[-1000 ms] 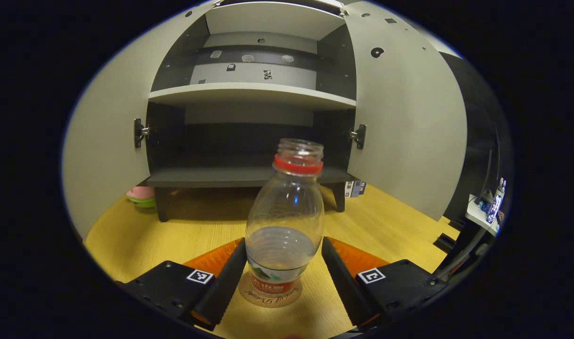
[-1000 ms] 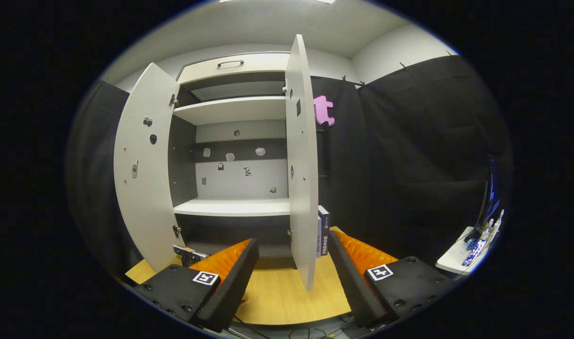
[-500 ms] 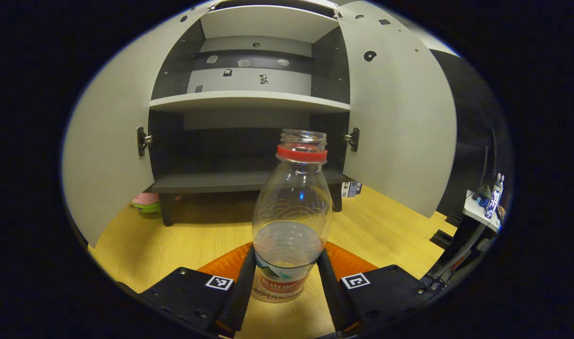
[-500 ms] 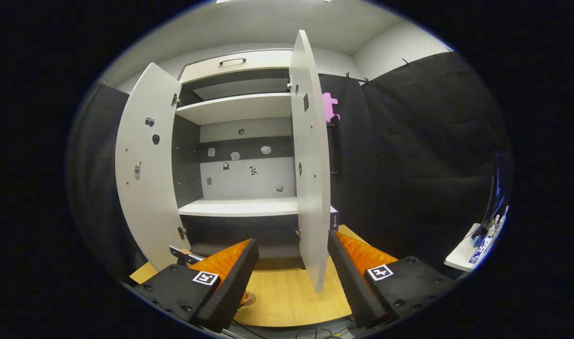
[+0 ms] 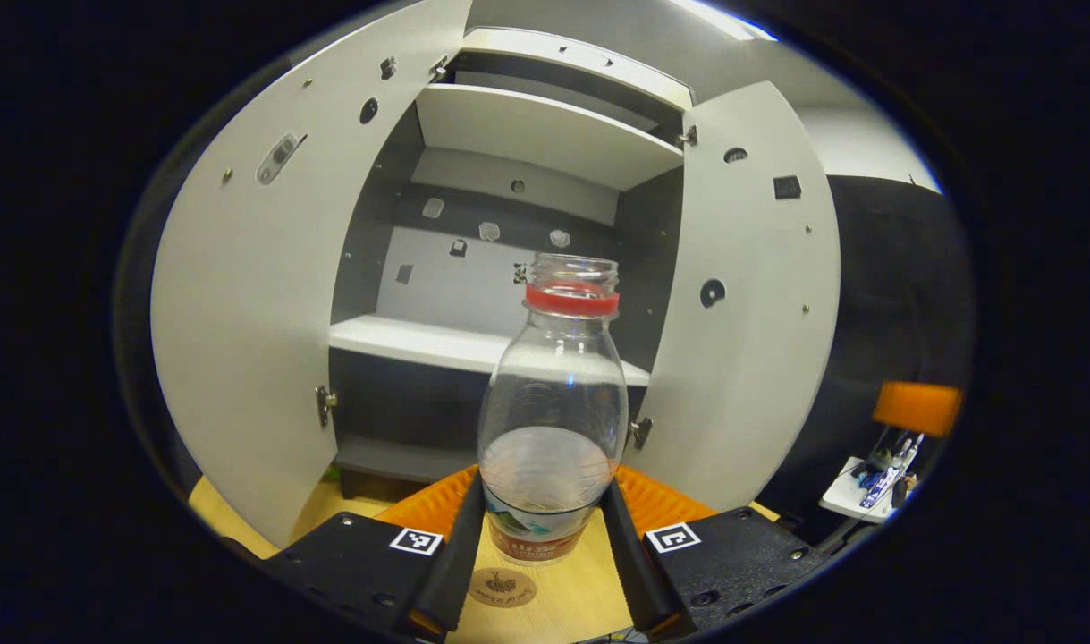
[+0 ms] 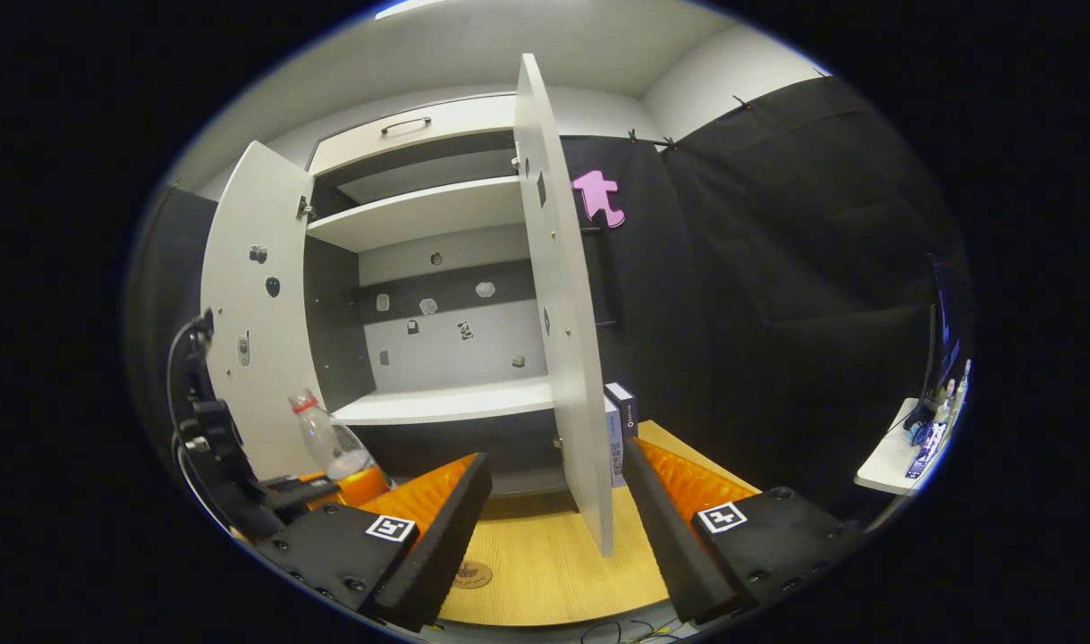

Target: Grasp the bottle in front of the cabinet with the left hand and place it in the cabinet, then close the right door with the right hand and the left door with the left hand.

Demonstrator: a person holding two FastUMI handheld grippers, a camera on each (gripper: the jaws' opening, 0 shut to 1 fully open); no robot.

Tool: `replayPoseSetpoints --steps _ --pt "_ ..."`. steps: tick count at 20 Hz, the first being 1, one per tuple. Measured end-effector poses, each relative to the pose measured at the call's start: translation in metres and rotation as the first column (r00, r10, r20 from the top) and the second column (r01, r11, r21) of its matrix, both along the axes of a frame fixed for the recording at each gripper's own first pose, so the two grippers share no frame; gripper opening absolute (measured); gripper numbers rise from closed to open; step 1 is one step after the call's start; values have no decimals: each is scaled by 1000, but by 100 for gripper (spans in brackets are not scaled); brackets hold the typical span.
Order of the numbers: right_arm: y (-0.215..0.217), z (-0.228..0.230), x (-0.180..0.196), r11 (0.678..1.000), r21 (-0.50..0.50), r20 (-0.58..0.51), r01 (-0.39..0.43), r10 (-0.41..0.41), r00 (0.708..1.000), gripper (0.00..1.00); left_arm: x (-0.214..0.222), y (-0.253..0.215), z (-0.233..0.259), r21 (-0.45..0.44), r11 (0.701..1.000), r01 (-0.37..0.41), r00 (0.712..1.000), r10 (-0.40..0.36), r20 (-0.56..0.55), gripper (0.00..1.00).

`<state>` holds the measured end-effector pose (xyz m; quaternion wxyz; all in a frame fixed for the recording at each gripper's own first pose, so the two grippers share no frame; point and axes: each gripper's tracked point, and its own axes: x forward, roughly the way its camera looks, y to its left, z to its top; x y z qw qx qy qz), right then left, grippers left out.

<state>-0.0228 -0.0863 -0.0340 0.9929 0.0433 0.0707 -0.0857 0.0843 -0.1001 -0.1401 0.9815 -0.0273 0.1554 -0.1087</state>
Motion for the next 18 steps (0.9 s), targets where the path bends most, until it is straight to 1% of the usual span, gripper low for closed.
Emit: replayPoseSetpoints --steps 2,4,5,6,8,9,10,11,12,13,14,15,16,17,18 --pt "-9 1 -1 1000 17 7 19 -20 1000 98 27 9 43 41 999 -27 997 24 71 68" --pt "-18 2 -2 999 23 16 32 -32 999 98 50 9 79 153 987 -45 988 21 154 68" --pt "-23 2 -5 999 22 17 43 -43 999 98 62 3 93 182 982 -42 982 7 189 67" --pt "-28 4 -8 998 22 22 55 -55 998 98 71 -7 102 180 983 -31 977 -8 212 68" --pt "-46 11 -16 995 18 44 93 -94 995 99 87 -43 108 210 978 12 973 -60 224 67" --pt "-58 13 -22 993 14 51 121 -122 991 98 85 -62 109 202 978 49 971 -94 219 68" --pt "-73 16 -27 988 10 57 152 -152 987 98 77 -89 111 156 981 118 965 -150 215 68" --pt "-89 18 -33 983 0 66 185 -184 981 98 63 -122 110 84 977 195 958 -208 198 68" --pt "-109 17 -39 975 -15 66 222 -221 973 98 47 -151 103 12 966 259 952 -258 165 68" --pt "-128 16 -45 965 -26 67 263 -260 963 98 31 -177 92 -50 951 306 946 -298 126 68" --pt "-142 19 -53 955 -33 78 295 -292 953 98 16 -200 79 -94 936 339 939 -330 95 70" --pt "-156 23 -62 944 -39 86 326 -322 943 98 6 -219 64 -117 926 358 933 -350 81 70" --pt "-167 26 -71 934 -49 88 353 -348 933 98 4 -233 48 -99 935 341 939 -334 77 72" --pt "-179 29 -82 924 -64 91 377 -371 924 98 7 -244 25 -56 949 310 949 -305 77 72" --pt "-189 32 -95 913 -76 92 401 -394 915 98 11 -241 5 -10 969 246 967 -245 67 72"
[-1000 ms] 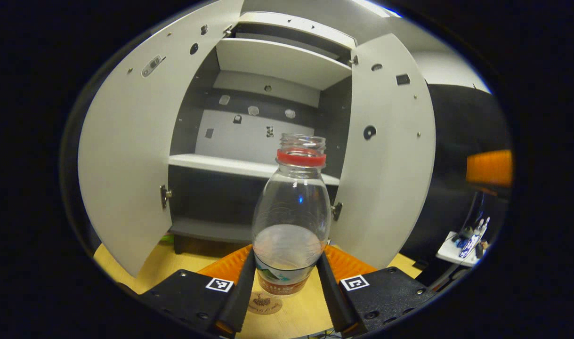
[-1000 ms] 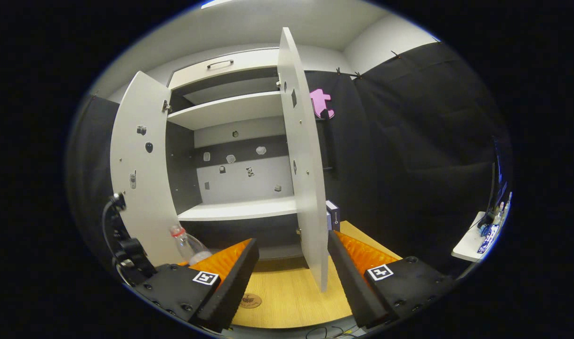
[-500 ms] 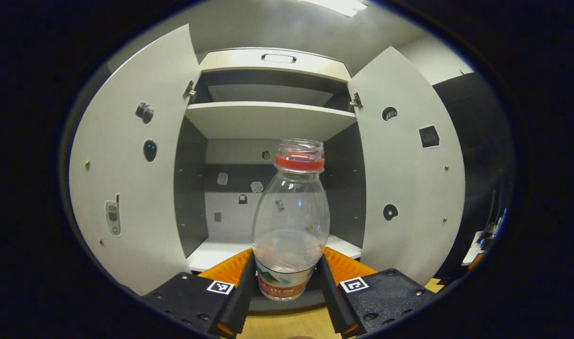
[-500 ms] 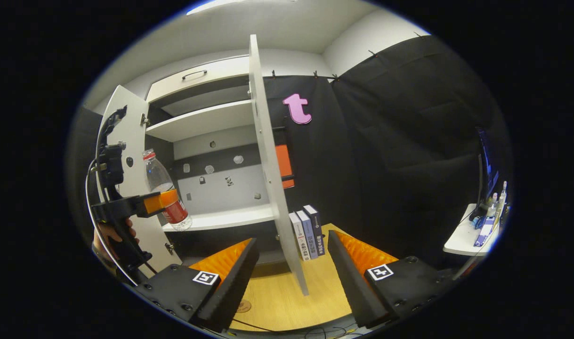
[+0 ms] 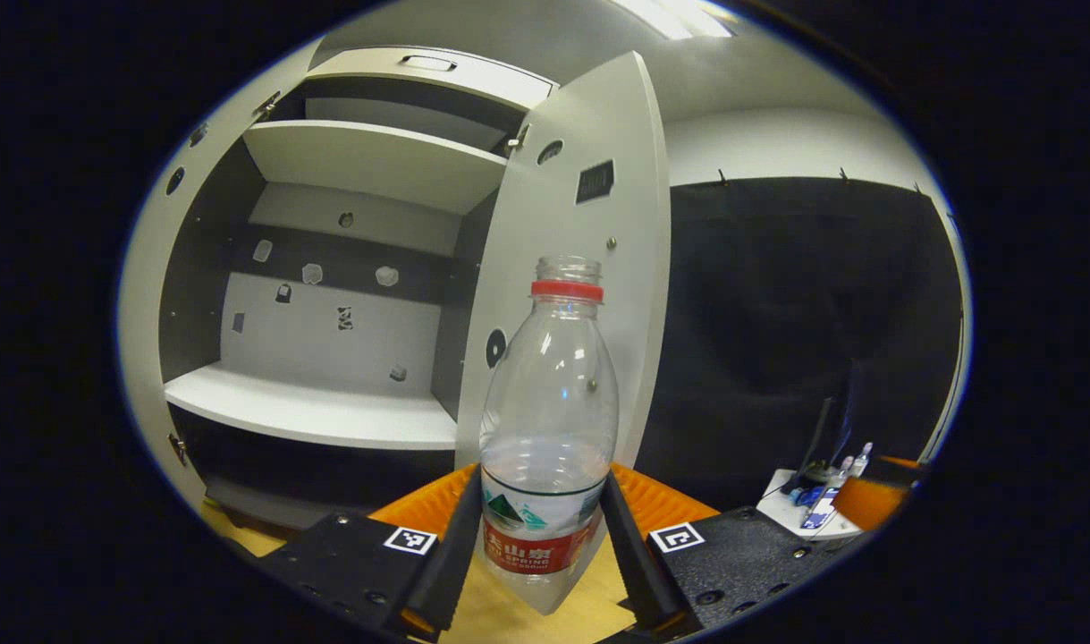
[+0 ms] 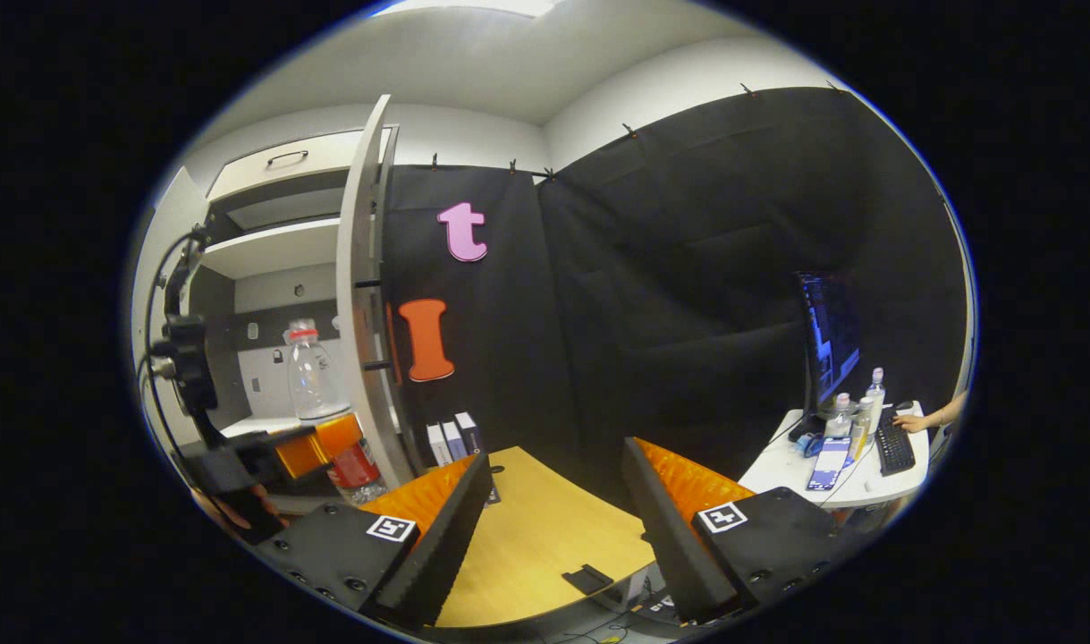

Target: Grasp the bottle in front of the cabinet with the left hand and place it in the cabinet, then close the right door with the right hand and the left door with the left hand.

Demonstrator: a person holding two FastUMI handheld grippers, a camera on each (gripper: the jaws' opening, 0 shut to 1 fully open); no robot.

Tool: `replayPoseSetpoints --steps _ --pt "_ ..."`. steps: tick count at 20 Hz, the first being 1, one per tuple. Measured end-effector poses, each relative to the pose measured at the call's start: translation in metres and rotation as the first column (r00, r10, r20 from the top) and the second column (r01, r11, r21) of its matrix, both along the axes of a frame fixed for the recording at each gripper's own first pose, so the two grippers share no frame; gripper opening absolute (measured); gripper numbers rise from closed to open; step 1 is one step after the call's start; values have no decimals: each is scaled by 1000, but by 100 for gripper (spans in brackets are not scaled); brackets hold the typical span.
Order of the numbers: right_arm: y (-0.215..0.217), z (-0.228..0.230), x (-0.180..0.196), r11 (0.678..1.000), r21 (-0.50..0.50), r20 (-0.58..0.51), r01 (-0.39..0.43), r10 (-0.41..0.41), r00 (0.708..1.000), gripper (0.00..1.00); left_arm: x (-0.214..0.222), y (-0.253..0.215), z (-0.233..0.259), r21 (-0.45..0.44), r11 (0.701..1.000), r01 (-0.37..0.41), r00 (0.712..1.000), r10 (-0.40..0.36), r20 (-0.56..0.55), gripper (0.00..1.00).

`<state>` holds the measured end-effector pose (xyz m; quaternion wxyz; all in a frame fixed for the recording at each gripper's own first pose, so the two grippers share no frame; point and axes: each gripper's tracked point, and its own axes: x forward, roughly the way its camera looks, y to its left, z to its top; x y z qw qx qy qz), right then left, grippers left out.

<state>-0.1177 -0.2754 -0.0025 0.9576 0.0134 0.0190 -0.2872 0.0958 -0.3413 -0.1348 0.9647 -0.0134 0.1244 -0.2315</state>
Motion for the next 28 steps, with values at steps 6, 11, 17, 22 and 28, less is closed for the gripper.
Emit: replayPoseSetpoints --steps 6,11,17,22,28 --pt "-27 -6 -29 998 -1 -34 56 -56 998 98 35 71 -56 -34 948 -317 946 314 -76 72" --pt "-13 -9 -7 1000 -6 -39 -16 16 999 98 106 171 -28 16 876 -482 876 482 20 72" --pt "3 -20 15 996 19 -53 -83 83 995 98 181 244 35 -31 855 -518 855 519 24 72" --pt "9 -33 27 994 33 -83 -106 109 991 98 250 249 77 -17 899 -439 898 439 28 72" --pt "7 -37 30 994 40 -102 -106 109 989 98 316 210 36 103 945 -311 948 316 -30 72"
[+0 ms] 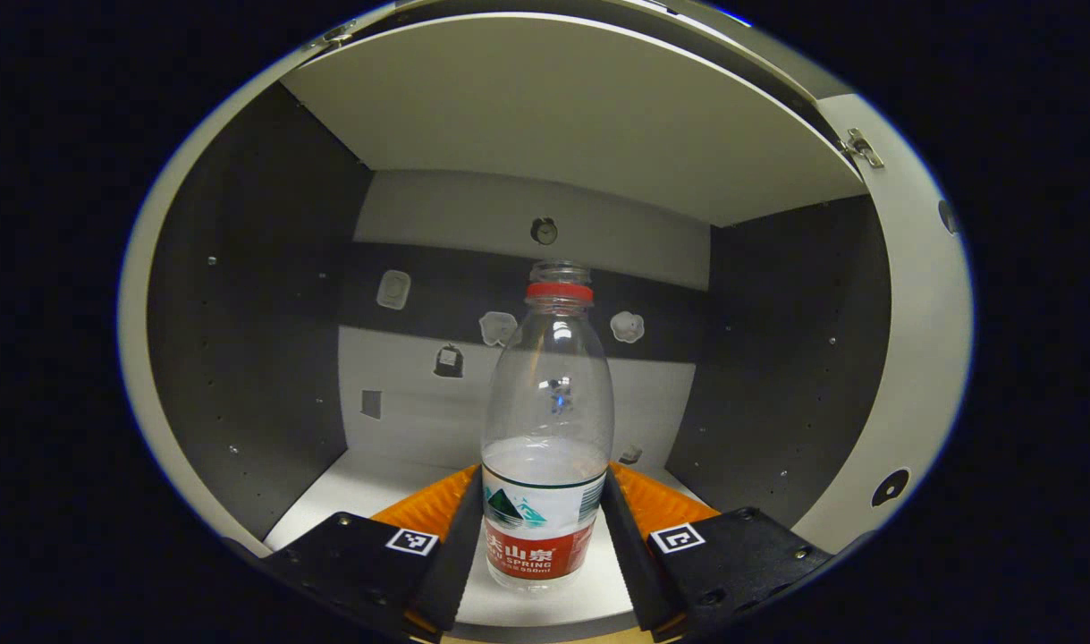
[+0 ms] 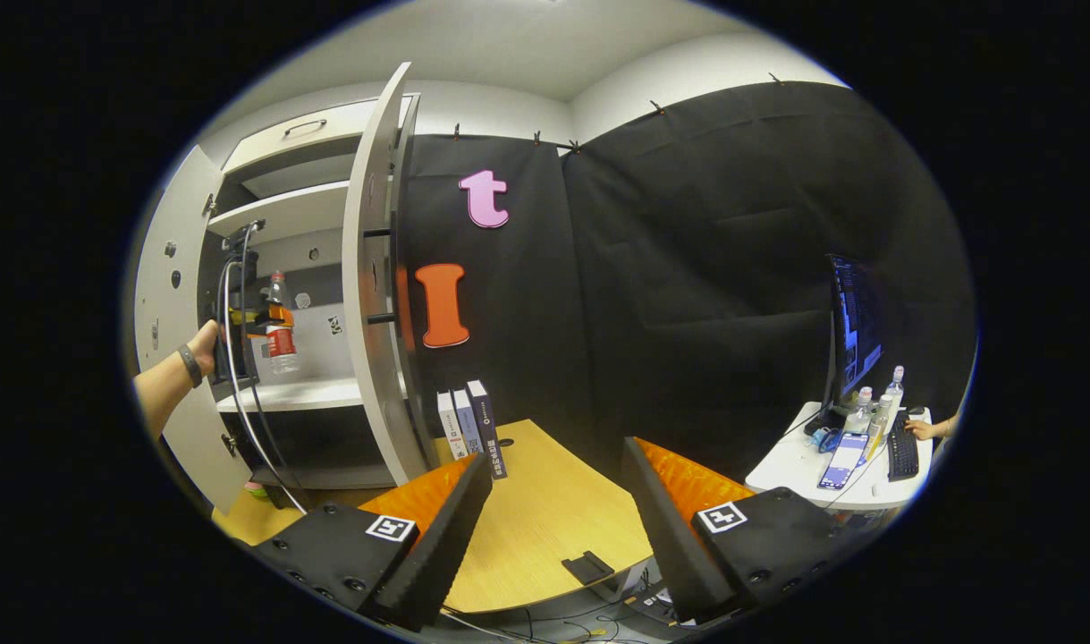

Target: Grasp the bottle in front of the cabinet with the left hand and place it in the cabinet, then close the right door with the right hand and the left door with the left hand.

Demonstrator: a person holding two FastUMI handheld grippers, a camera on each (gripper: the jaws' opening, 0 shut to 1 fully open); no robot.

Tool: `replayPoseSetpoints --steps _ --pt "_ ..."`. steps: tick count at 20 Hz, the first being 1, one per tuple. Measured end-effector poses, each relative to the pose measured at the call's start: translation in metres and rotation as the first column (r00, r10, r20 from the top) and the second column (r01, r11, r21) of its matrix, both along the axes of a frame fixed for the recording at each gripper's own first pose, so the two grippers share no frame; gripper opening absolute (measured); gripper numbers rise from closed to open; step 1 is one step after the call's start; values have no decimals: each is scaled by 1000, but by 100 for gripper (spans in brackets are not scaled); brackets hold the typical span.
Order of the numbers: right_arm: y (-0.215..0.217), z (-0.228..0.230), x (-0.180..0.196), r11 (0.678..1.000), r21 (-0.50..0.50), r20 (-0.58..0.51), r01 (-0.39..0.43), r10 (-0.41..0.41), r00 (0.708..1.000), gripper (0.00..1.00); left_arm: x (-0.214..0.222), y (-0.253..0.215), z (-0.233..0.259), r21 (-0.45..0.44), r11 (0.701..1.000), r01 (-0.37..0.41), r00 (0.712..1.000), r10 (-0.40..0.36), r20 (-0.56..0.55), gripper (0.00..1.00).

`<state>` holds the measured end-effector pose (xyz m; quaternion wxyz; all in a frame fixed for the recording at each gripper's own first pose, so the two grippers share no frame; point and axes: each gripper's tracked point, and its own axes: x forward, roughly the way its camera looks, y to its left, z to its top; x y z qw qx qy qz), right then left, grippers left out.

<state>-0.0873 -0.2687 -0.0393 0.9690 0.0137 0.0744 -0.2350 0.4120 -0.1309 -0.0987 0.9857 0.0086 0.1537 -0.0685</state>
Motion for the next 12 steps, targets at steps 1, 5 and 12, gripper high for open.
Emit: replayPoseSetpoints --steps 1,5,12 --pt "0 0 -1 1000 -1 -2 3 -3 1000 98 10 -6 -13 1 1000 9 1000 -9 -18 72" --pt "-7 -5 -9 1000 11 -6 27 -27 1000 98 22 -17 -40 -25 1000 1 999 -2 -53 73" --pt "-19 -4 -11 998 25 7 56 -56 998 98 13 -10 -56 -13 1000 -24 1000 24 -19 76"
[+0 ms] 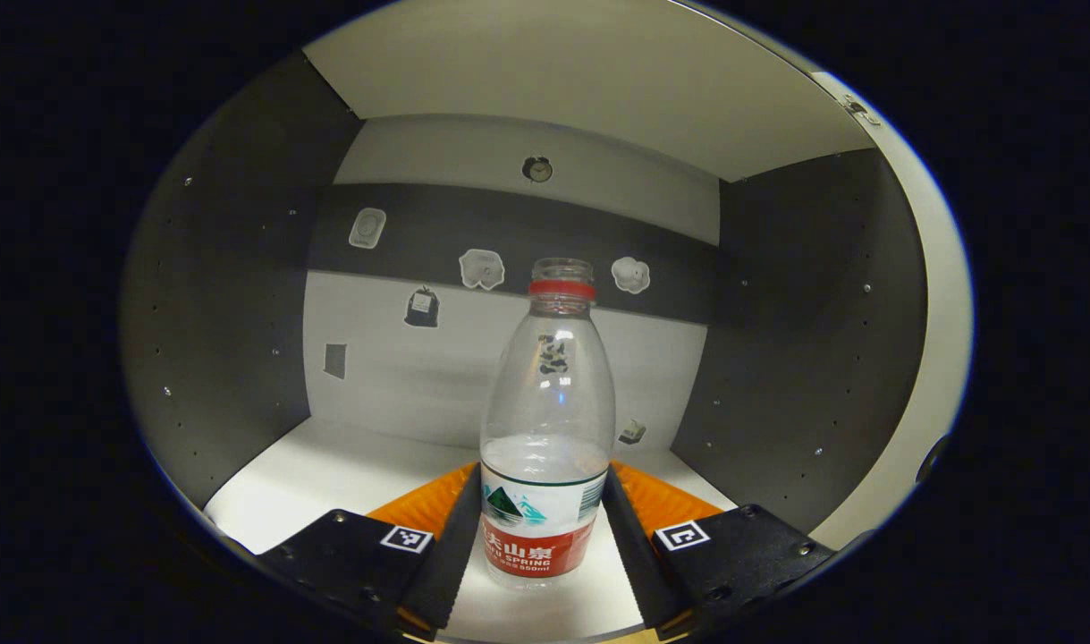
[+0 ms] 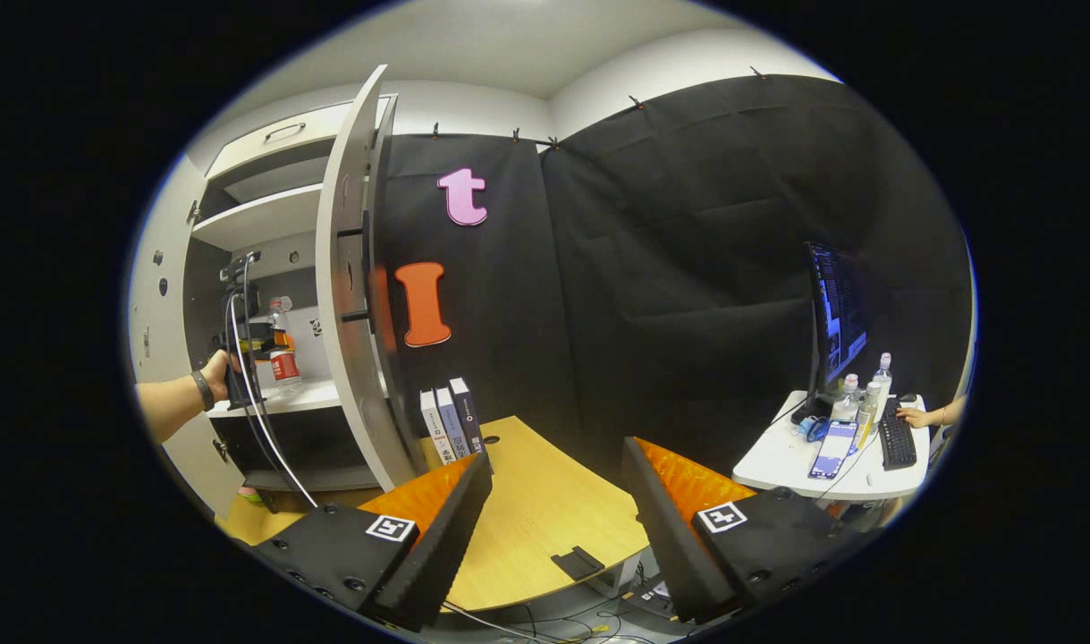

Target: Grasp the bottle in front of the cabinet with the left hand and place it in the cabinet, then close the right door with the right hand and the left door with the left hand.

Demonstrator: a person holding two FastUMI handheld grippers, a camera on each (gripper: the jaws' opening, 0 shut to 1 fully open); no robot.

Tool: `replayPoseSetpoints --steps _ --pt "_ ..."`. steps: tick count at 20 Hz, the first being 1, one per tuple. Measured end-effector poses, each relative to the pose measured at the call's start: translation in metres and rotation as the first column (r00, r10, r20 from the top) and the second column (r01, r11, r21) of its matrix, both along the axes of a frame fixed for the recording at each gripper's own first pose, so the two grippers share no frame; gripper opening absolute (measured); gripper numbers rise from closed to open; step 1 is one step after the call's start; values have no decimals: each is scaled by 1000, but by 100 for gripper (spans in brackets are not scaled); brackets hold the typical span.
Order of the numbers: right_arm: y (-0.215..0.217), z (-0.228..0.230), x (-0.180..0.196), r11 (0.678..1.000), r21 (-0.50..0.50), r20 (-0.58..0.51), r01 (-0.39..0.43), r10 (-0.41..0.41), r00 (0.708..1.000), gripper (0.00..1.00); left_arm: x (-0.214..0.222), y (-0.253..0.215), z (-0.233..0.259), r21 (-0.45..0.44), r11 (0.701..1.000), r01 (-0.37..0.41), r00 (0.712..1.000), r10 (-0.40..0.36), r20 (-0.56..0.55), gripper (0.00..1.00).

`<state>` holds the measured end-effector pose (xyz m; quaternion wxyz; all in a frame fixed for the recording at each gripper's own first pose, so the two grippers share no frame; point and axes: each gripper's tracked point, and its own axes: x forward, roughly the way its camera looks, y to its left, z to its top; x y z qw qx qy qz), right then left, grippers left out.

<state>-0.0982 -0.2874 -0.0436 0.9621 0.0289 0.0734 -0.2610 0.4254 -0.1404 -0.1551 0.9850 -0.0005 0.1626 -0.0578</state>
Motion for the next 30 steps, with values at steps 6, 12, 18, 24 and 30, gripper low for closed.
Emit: replayPoseSetpoints --steps 6,12,18,24,30 --pt "4 -1 4 1000 0 -1 -11 11 1000 98 -5 5 -14 -2 1000 24 1000 -24 -8 91" --pt "8 0 7 1000 -3 -4 -23 23 1000 98 -18 -11 31 -9 996 93 988 -91 126 95" --pt "19 -3 13 999 4 -10 -46 46 999 98 -35 -9 98 -3 994 111 962 -107 253 96" --pt "41 5 31 995 6 7 -104 104 995 98 -83 -12 167 -28 987 161 922 -140 360 94" --pt "81 29 63 973 12 67 -230 229 971 98 -173 3 173 -65 982 175 939 -147 310 96"
